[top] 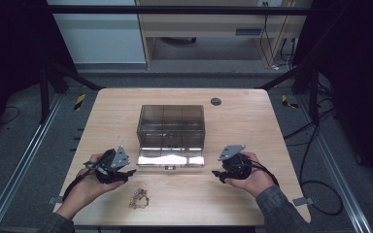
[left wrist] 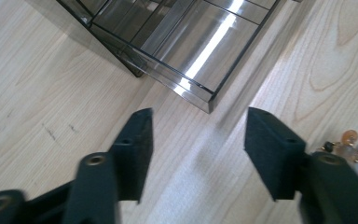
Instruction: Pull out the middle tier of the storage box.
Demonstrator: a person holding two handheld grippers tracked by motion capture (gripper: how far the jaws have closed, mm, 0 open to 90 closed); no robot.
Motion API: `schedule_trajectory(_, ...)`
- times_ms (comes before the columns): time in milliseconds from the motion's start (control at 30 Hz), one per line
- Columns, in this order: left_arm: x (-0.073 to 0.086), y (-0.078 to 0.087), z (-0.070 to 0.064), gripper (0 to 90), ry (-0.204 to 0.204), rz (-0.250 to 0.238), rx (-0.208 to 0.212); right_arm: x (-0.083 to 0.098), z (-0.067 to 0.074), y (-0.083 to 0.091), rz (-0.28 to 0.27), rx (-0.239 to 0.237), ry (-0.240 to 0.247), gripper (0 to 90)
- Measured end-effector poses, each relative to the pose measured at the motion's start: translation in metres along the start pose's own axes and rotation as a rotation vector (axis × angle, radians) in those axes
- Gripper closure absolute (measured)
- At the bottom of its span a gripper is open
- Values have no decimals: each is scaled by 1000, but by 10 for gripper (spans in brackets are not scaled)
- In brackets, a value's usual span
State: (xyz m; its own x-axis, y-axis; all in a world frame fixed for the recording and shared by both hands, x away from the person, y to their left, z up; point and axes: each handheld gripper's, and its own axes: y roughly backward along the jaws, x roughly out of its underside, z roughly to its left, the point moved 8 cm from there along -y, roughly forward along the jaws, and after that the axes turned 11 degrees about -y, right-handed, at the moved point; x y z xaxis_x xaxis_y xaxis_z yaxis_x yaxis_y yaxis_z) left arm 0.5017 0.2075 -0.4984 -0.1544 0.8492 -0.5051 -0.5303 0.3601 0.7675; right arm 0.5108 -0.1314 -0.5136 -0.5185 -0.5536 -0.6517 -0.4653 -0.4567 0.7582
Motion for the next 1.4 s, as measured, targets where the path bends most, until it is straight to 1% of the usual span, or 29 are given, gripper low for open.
schedule_trajectory(33, -1, 2, -2, 362, 6, -1, -5, 3, -3, 2, -17, 8, -15, 339)
schedule_trajectory(133, -3, 7, -9, 281, 23, 17, 5, 13, -9, 7, -70, 48, -79, 250)
schedule_trajectory(167, -3, 9, -13, 261, 25, 36, 13, 16, -11, 9, -92, 57, -105, 225)
schedule_trajectory(200, -3, 10, -15, 235, 26, 41, 18, 19, -14, 10, -124, 69, -131, 210)
schedule_trajectory(233, -4, 12, -18, 226, 30, 41, 19, 22, -15, 11, -146, 75, -148, 199)
schedule_trajectory(300, -5, 15, -24, 207, 26, 49, 23, 30, -24, 11, -195, 101, -200, 175)
schedule_trajectory(333, -6, 17, -27, 206, 17, 53, 29, 34, -27, 10, -189, 109, -215, 166)
schedule_trajectory(367, -7, 18, -30, 209, 12, 56, 33, 37, -31, 9, -172, 117, -219, 145)
schedule_trajectory(400, -7, 19, -34, 205, 13, 62, 39, 38, -34, 10, -172, 124, -220, 134)
schedule_trajectory(433, -8, 20, -38, 198, 16, 71, 49, 39, -38, 13, -181, 133, -226, 133)
schedule_trajectory(467, -9, 21, -43, 191, 19, 74, 64, 39, -42, 14, -195, 145, -244, 129)
schedule_trajectory(500, -10, 21, -46, 186, 19, 74, 67, 41, -46, 15, -202, 155, -253, 122)
schedule_trajectory(600, -13, 21, -55, 192, 6, 90, 82, 47, -53, 14, -194, 179, -257, 124)
schedule_trajectory(667, -15, 21, -61, 195, -4, 97, 99, 52, -56, 12, -183, 188, -274, 123)
schedule_trajectory(733, -15, 20, -65, 194, 0, 100, 117, 55, -56, 10, -173, 190, -282, 126)
schedule_trajectory(767, -14, 19, -67, 189, 2, 102, 126, 55, -56, 10, -171, 191, -281, 127)
schedule_trajectory(833, -13, 17, -69, 180, 9, 107, 131, 57, -57, 9, -168, 198, -286, 129)
schedule_trajectory(900, -11, 15, -70, 168, 4, 116, 132, 57, -58, 8, -161, 205, -288, 129)
schedule_trajectory(933, -10, 15, -70, 166, 4, 111, 134, 58, -58, 7, -155, 207, -292, 131)
schedule_trajectory(1000, -8, 13, -73, 153, 0, 126, 153, 59, -58, 6, -155, 207, -291, 135)
schedule_trajectory(1033, -7, 11, -74, 153, 0, 129, 156, 60, -58, 5, -153, 208, -292, 135)
schedule_trajectory(1067, -5, 10, -74, 158, 1, 134, 160, 60, -58, 4, -151, 206, -295, 135)
schedule_trajectory(1133, -3, 6, -78, 182, 5, 143, 185, 61, -57, 4, -148, 206, -296, 136)
schedule_trajectory(1167, -2, 3, -80, 203, 0, 148, 200, 60, -57, 4, -149, 208, -294, 136)
schedule_trajectory(1267, -2, -1, -85, 224, -4, 155, 223, 61, -56, 3, -144, 206, -293, 137)
schedule_trajectory(1400, 0, -5, -86, 223, -13, 175, 235, 61, -55, 3, -139, 202, -290, 138)
